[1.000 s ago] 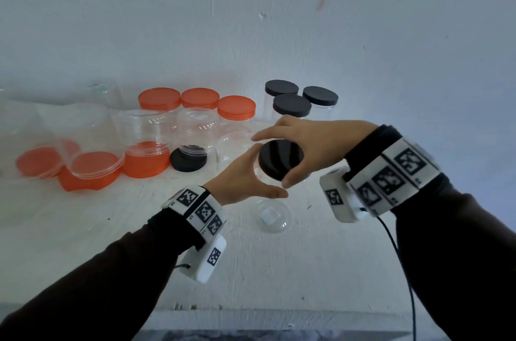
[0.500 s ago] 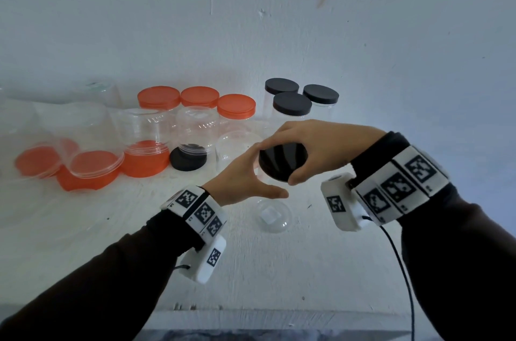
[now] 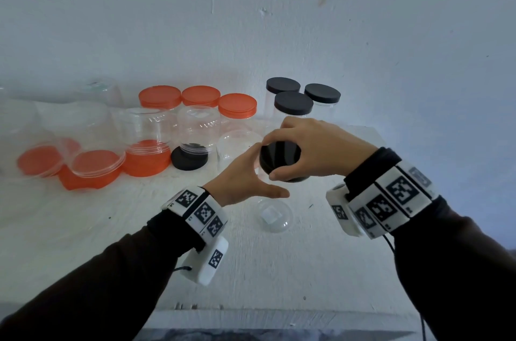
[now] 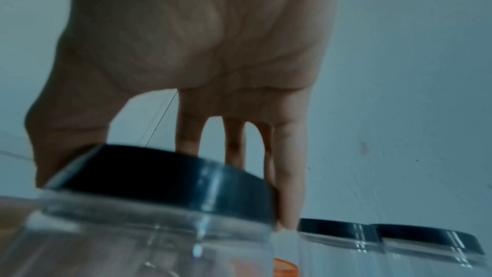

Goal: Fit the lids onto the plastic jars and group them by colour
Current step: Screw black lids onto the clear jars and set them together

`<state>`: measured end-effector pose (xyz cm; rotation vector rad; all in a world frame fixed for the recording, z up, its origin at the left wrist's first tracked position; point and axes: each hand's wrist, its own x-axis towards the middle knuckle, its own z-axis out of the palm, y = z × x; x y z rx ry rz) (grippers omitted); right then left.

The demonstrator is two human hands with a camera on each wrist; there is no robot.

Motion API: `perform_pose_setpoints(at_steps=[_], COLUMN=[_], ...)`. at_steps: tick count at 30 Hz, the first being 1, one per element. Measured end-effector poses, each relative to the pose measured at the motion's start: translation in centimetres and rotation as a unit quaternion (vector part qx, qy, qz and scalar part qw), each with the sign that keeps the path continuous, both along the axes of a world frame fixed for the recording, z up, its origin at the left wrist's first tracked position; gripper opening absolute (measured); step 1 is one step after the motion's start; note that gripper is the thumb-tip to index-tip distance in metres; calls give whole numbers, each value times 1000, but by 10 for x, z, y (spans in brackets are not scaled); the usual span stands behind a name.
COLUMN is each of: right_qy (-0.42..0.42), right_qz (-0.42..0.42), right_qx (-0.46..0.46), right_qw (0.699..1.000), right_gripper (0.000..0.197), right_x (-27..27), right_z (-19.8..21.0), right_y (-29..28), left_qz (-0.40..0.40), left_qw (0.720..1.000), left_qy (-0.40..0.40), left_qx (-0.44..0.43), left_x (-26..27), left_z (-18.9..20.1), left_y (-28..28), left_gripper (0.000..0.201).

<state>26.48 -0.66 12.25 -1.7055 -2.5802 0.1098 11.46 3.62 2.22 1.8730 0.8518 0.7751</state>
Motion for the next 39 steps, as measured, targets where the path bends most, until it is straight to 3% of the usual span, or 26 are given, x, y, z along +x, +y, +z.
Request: perform_pose_setpoints(at_steps=[7, 12, 16, 21, 23, 26, 34, 39], right_qy=[0, 28, 19, 12, 7, 19, 110, 108], right_qz=[-20, -21, -47, -107, -134, -168, -194, -190], right_qx=[25, -23, -2, 22, 46, 72, 172, 193], right_qw=[999, 999, 999, 994, 990, 983, 960, 956], right_gripper=[56, 58, 57, 64, 64, 61, 54, 54], right_x=[0, 13, 26, 58, 72, 90, 112, 120], right_z=[-6, -8, -13, -22, -26, -34, -63, -71], right_y=[-4, -8, -9, -6, -2, 8, 37, 55], left_qz=[13, -44, -61, 84, 136, 160, 140, 139], left_qw=[1000, 999, 998, 984, 970, 950, 936, 939], left_qy=[1, 17, 33, 31, 28, 92, 257, 249], left_qx=[1, -21, -10, 151, 199, 251, 196, 192], left_x=[1, -6, -12, -17, -19, -19, -11, -12], left_z=[-1, 5, 13, 19, 14, 0, -17, -23], left_y=[-1, 6, 12, 29, 39, 56, 71, 71], left_gripper=[71, 68, 56, 22, 19, 28, 68, 101])
